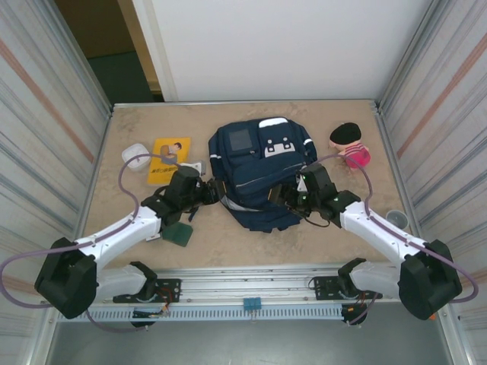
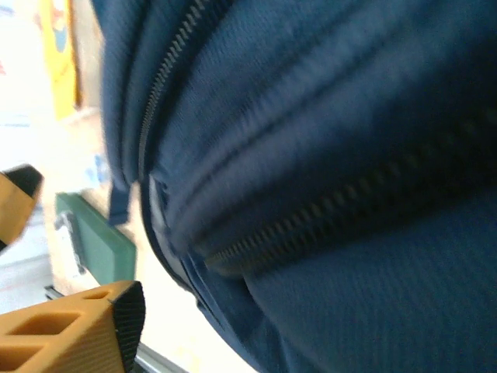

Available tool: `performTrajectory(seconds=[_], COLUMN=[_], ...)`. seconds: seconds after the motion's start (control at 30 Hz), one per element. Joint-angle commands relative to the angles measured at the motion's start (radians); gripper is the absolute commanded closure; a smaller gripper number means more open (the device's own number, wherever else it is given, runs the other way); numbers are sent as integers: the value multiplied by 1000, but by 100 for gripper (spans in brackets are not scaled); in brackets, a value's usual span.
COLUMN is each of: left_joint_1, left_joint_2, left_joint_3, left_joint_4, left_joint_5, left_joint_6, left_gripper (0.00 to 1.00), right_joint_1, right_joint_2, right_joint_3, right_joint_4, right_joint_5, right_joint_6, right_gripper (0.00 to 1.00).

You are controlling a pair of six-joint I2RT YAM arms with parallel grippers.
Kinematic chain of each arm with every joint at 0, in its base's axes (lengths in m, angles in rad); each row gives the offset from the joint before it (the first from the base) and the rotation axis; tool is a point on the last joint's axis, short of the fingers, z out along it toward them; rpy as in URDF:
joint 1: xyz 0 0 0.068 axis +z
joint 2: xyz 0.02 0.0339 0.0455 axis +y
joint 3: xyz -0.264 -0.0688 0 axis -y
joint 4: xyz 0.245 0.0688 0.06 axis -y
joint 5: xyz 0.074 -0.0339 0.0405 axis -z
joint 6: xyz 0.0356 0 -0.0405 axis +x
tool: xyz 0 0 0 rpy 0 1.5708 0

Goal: Pack the student bag

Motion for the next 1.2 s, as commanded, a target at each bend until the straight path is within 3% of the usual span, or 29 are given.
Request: performTrajectory(seconds=[0.0,0.3,0.43,0.8,1.03,1.17], left_joint_1=[1,126,231,497,593,595], left_joint_2=[14,22,6,165,384,509], left_joint_3=[48,82,97,241,401,492], left_joint_4=[-11,-19,-30,-109,-176,-206], left_joint_5=[-45,24,41,105,168,161], left_joint_6=[18,52,83,180,237,271], left_gripper=[45,43,43,42,42,42], right_joint_1=[8,48,87,132,101,46], right_joint_2=[-38,-206,-165,455,763,853], right_joint_3=[59,197,263,548,721,682], right_joint_4=[-232,-453,-323,168,218,254], right_joint_5=[13,15,49,-21,15,48], right_joint_6=[-17,-62,-143,-248,-191,-148], right_gripper=[24,28,31,37,37,37])
